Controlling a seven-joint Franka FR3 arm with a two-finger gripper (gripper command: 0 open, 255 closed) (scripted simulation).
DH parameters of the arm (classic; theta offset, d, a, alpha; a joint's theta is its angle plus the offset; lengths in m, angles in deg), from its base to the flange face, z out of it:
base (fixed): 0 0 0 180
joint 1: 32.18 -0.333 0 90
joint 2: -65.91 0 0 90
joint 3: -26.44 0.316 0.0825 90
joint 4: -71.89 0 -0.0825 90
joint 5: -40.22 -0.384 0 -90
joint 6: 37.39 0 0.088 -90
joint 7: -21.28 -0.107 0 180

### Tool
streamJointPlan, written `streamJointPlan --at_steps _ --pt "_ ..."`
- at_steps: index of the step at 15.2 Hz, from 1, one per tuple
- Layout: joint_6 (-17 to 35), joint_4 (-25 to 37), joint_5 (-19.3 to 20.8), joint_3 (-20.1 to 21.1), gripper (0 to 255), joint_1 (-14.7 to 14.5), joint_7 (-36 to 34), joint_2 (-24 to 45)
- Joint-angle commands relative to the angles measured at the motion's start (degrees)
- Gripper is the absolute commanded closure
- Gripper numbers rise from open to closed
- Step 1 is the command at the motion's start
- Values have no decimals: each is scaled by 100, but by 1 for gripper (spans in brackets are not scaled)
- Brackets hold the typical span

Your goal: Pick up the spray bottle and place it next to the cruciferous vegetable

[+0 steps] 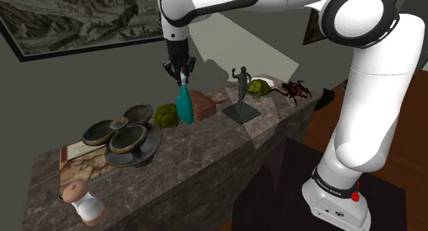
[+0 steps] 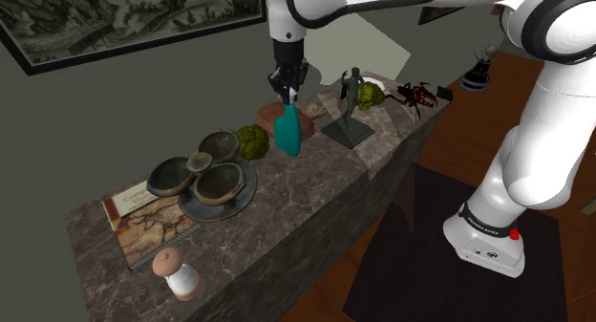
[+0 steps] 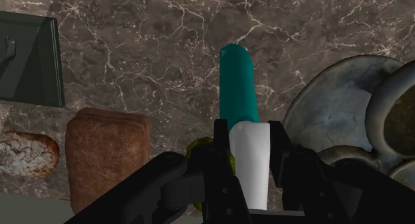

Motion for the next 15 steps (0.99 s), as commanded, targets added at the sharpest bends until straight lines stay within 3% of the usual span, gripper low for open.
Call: streamJointPlan --at_steps 1,15 --pt "-161 160 -1 3 255 -5 -2 0" --pt "-1375 1677 64 24 255 -71 -28 309"
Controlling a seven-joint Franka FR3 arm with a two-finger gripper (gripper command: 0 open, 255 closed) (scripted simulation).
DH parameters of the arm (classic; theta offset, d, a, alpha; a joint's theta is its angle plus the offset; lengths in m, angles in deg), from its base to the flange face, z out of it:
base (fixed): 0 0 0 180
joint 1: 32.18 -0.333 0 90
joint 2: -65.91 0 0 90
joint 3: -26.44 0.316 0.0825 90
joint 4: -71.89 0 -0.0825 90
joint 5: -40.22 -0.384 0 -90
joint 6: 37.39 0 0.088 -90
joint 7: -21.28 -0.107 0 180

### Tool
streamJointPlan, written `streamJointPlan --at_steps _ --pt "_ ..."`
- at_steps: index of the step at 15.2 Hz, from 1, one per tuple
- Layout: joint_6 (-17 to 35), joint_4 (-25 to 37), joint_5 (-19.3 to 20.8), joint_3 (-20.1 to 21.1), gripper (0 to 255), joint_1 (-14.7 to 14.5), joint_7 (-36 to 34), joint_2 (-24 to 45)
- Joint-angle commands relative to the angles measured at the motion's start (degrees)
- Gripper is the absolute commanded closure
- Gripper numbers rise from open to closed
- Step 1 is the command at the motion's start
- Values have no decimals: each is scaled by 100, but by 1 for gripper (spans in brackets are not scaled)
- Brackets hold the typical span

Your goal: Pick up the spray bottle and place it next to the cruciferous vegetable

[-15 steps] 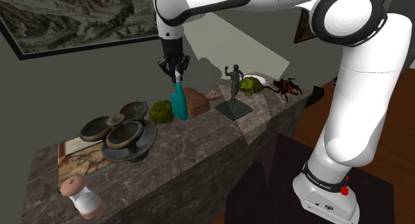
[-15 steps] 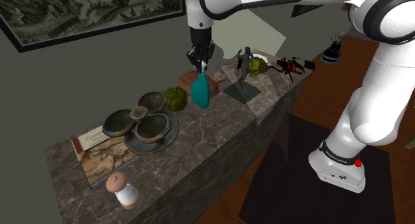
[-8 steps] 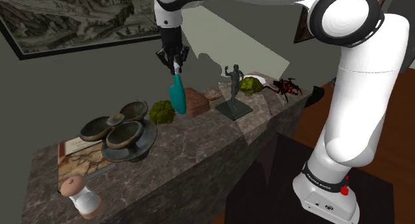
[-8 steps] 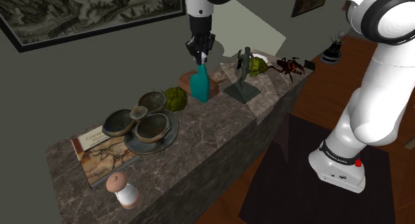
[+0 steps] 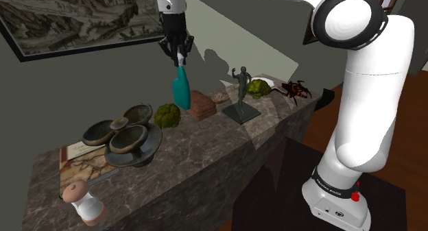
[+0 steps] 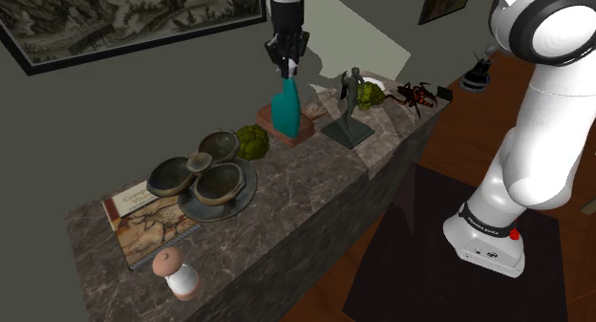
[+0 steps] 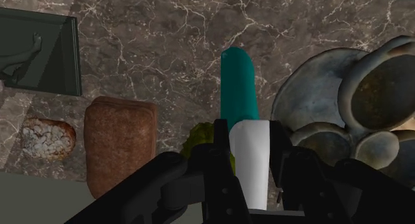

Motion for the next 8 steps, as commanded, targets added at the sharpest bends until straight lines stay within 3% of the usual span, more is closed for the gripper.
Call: streamJointPlan --at_steps 1,8 --pt "-181 230 11 0 255 -7 3 51" --pt "-933 1363 100 15 255 -97 -24 437"
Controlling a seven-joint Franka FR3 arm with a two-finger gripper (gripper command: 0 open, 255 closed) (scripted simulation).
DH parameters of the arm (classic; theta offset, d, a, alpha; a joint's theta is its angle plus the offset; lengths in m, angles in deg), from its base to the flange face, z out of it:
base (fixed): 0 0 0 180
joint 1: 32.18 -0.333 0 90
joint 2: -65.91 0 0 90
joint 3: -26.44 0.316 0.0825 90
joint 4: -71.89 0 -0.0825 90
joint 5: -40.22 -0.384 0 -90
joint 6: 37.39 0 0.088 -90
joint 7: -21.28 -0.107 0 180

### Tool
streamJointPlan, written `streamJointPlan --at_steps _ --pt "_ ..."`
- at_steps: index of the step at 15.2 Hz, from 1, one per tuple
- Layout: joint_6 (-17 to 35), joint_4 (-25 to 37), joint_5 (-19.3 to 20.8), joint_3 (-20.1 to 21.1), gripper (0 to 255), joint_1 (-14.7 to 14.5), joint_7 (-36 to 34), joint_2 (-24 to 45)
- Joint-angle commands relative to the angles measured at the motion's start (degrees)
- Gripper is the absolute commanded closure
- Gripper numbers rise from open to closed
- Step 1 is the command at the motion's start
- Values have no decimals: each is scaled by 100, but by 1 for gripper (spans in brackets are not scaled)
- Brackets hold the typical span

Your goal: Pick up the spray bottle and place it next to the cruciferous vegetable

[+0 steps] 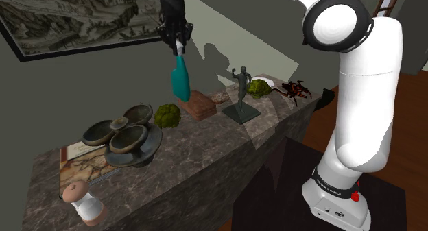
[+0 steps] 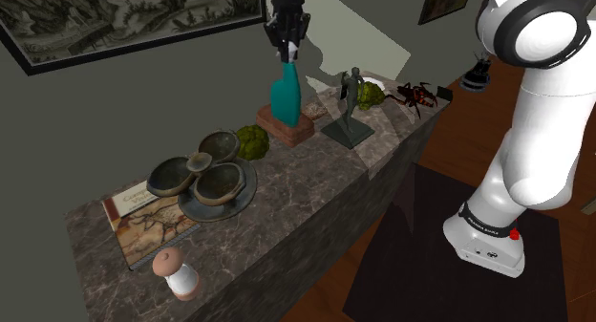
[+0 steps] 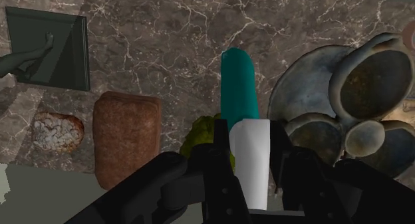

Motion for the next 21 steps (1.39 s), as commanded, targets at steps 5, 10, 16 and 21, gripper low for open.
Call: streamJointPlan --at_steps 5,10,16,21 --pt "230 -882 -165 -163 255 404 492 -667" --pt "579 -1903 -302 -454 255 825 1165 -1352" --pt "858 -2728 -354 -861 255 1242 1983 -1901" --pt "1032 -3173 -336 -1227 255 1559 2666 -2172"
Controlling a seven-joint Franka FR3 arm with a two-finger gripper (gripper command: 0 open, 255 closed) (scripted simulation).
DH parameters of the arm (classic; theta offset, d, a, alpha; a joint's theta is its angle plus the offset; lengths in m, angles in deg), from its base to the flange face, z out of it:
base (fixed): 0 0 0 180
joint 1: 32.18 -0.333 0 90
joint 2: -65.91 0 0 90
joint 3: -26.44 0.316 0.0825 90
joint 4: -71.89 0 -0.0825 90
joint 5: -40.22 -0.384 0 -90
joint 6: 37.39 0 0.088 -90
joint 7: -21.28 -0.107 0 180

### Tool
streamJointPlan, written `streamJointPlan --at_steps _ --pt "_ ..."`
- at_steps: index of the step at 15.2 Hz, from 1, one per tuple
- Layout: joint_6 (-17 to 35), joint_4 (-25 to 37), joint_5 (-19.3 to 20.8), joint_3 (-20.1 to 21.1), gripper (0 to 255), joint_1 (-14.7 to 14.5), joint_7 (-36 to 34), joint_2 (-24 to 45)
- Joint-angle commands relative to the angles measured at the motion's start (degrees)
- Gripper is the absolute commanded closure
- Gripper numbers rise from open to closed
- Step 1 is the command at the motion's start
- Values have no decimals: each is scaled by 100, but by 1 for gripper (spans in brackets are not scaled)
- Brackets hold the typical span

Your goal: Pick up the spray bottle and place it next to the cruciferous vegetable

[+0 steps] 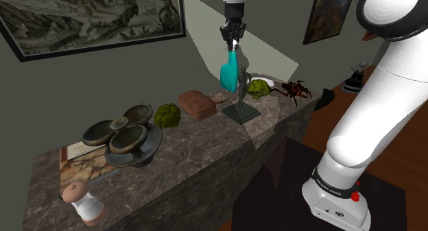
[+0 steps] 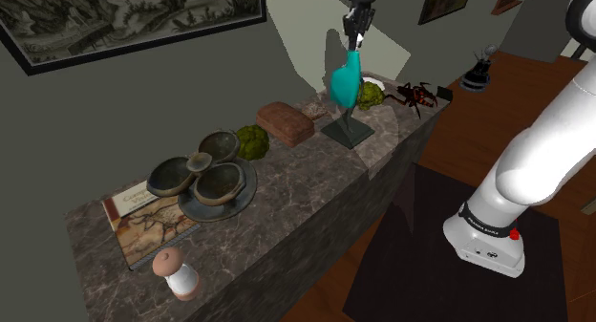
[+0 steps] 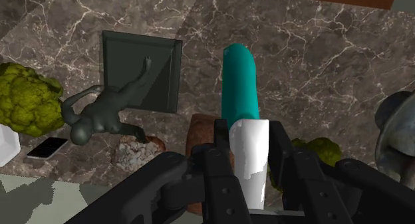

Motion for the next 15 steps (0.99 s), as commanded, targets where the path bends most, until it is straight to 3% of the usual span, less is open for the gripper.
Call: streamJointPlan --at_steps 1,15 --pt "95 -189 13 -148 255 125 279 -95" --pt "431 -368 87 -1225 255 990 2216 51"
